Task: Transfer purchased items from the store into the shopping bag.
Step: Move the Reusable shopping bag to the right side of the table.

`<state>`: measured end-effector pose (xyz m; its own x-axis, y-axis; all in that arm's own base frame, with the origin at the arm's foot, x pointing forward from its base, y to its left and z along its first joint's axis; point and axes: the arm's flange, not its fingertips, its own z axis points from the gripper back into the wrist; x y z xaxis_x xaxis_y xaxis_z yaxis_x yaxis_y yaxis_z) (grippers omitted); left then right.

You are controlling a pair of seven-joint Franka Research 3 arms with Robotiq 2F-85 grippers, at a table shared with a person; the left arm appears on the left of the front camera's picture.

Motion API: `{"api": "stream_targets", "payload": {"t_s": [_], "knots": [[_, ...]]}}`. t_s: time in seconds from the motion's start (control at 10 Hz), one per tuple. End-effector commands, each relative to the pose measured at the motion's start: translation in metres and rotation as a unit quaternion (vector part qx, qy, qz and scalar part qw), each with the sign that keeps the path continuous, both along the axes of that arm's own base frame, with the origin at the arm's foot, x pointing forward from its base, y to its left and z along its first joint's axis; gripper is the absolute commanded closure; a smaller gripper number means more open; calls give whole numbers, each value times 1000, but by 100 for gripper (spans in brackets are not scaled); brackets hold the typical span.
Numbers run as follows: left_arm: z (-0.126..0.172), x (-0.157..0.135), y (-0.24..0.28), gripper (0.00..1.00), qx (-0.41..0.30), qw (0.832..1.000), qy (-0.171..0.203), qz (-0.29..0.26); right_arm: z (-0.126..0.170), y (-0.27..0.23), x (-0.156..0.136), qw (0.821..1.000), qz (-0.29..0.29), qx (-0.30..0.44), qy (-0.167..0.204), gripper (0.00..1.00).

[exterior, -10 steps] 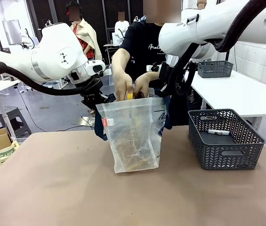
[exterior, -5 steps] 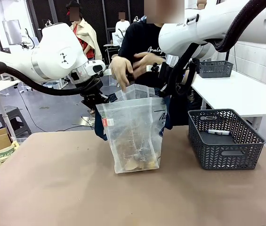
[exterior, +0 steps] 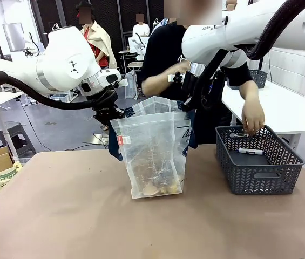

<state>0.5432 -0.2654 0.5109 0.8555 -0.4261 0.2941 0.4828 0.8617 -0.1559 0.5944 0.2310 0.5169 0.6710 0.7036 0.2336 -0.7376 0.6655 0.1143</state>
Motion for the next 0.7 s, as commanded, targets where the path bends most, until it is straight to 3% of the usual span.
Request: {"api": "stream_targets", "payload": {"t_s": [0.0, 0.6], "knots": [[0, 0, 1, 100, 0, 1000, 0, 1, 0, -2, 1, 1000, -2, 0, 0, 100], [0, 0, 1, 100, 0, 1000, 0, 1, 0, -2, 1, 1000, -2, 0, 0, 100]]}}
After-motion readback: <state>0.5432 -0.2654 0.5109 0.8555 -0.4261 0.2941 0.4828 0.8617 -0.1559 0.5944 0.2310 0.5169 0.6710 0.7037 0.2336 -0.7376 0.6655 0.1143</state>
